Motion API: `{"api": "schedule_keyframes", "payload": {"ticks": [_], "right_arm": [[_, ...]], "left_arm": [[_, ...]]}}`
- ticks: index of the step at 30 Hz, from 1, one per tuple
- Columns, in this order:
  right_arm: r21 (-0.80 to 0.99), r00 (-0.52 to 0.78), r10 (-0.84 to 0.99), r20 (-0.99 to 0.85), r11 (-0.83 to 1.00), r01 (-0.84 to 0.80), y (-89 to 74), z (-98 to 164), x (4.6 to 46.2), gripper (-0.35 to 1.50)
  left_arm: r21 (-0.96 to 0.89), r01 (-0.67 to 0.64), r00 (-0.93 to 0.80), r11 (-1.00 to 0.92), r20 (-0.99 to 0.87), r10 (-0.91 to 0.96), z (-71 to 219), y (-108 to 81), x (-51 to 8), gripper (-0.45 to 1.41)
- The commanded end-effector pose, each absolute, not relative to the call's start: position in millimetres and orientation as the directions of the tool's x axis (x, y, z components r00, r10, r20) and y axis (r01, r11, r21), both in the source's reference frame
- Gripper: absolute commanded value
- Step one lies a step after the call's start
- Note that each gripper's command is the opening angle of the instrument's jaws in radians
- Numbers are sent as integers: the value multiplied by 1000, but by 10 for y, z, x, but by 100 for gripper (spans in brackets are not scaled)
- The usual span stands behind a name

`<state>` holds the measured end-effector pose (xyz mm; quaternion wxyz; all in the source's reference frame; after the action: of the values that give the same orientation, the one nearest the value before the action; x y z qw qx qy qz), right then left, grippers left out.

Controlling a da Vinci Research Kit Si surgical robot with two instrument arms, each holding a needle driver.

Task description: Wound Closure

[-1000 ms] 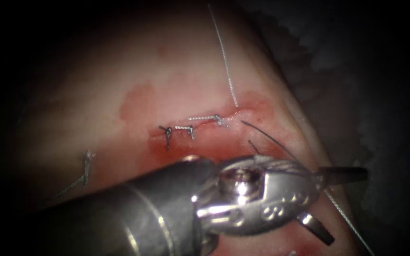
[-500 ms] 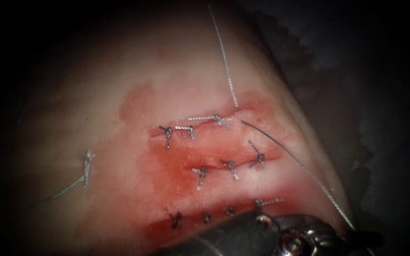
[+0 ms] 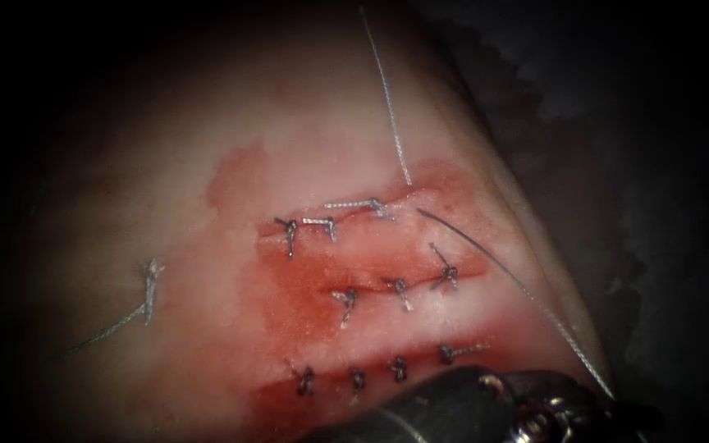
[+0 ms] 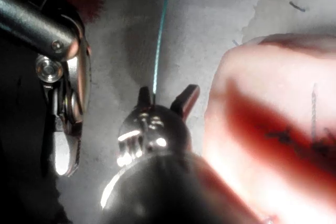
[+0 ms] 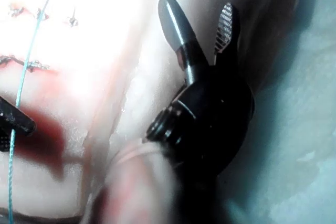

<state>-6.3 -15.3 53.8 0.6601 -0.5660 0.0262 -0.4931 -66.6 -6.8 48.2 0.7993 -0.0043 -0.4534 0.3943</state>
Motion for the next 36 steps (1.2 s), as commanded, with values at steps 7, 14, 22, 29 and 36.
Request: {"api": "schedule_keyframes", "payload": {"ticks": [7,14,22,29,36], "right_arm": [[-781,505,-691,516,-138,609,-157,547,-48,89],[-786,501,-699,509,-141,602,-160,549,-43,88],[-788,497,-704,508,-145,599,-162,548,-36,88],[-791,500,-705,503,-143,595,-163,549,-34,86],[-791,500,-703,505,-145,594,-164,552,-33,86]], "left_arm": [[-387,-621,282,682,701,655,482,-56,-683,57],[-395,-618,292,680,687,665,488,-51,-689,-5],[-395,-580,350,712,668,656,488,-46,-679,-45],[-357,-528,346,771,738,579,470,-45,-683,-45],[-361,-464,321,809,782,533,425,-48,-694,-45]]}}
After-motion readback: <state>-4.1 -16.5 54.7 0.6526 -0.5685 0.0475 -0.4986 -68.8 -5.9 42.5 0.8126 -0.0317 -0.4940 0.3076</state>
